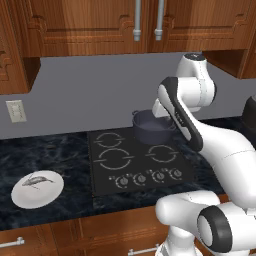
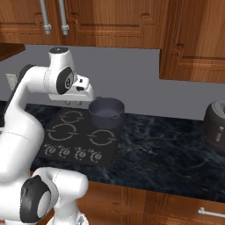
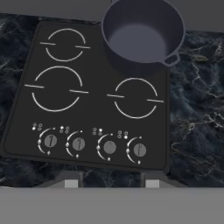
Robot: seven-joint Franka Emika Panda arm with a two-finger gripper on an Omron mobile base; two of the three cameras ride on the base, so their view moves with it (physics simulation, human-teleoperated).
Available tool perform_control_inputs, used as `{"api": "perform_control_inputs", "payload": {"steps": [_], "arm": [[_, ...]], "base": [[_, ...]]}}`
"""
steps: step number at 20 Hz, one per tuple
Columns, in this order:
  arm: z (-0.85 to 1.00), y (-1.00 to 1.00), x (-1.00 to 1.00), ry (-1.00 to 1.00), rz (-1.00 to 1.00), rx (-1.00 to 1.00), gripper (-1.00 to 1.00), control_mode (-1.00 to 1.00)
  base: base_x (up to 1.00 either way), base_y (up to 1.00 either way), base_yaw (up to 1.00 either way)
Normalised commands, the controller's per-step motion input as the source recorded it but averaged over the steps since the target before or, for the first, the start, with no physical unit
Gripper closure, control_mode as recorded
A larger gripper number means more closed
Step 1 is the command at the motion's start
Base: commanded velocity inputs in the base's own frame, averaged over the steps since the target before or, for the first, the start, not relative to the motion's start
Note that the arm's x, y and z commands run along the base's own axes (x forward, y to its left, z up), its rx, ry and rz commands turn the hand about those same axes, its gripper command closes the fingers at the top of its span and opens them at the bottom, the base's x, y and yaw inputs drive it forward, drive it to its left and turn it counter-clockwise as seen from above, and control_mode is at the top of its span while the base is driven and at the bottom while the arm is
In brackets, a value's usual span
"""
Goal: Retrieve the frozen meat and place it in the pot on a burner. Then turn the burner on.
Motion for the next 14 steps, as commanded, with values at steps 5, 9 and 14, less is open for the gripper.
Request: {"api": "perform_control_inputs", "payload": {"steps": [5,9,14], "arm": [[0.0,0.0,0.0,0.0,0.0,0.0,-1.0,-1.0],[-0.04,0.0,0.0,0.0,0.0,0.0,-1.0,-1.0],[-0.15,0.08,-0.12,0.0,0.0,0.0,-1.0,-1.0]], "base": [[0.0,0.0,0.0],[0.0,0.0,0.0],[0.0,0.0,0.0]]}}
